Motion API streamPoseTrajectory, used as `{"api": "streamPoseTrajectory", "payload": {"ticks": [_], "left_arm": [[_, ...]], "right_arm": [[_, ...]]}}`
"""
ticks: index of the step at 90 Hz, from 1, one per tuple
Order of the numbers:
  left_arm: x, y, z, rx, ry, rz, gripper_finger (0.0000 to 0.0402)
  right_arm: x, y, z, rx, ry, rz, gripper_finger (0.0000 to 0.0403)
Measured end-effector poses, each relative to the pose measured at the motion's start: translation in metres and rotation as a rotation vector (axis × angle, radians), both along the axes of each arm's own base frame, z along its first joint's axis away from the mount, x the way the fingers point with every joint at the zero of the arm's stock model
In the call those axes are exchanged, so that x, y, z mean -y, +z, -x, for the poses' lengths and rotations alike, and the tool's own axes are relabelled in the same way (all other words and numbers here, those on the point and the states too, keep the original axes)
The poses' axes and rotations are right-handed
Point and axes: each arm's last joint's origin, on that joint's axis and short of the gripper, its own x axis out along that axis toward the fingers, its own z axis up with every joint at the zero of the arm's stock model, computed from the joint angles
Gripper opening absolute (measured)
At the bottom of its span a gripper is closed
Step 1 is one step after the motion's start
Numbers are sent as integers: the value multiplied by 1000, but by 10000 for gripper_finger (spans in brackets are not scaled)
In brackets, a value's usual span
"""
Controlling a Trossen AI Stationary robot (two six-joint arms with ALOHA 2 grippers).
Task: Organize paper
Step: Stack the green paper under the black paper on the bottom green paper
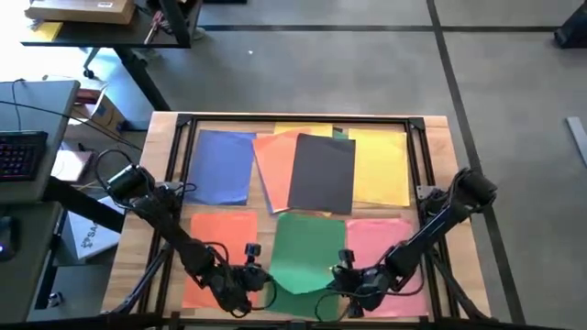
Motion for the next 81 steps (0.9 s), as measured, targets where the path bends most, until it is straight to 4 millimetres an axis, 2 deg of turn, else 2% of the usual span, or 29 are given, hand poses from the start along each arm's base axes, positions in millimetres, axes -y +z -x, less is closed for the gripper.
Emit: {"api": "streamPoseTrajectory", "payload": {"ticks": [9, 27, 36, 51, 81], "left_arm": [[2, 0, 0, 17, 21, 23, 0], [13, 7, 4, 127, 51, 34, 0], [15, 7, 6, 135, 44, 34, 0], [15, 7, 6, 142, 75, 62, 0], [17, 1, 3, 167, 135, 115, 0]], "right_arm": [[-7, 10, -1, 16, 28, -6, 0], [-19, 30, 1, 54, 56, 93, 0], [-21, 32, 4, 37, 54, 108, 0], [-23, 27, 9, 3, 44, 124, 0], [-27, -4, 5, -66, 29, 178, 0]]}}
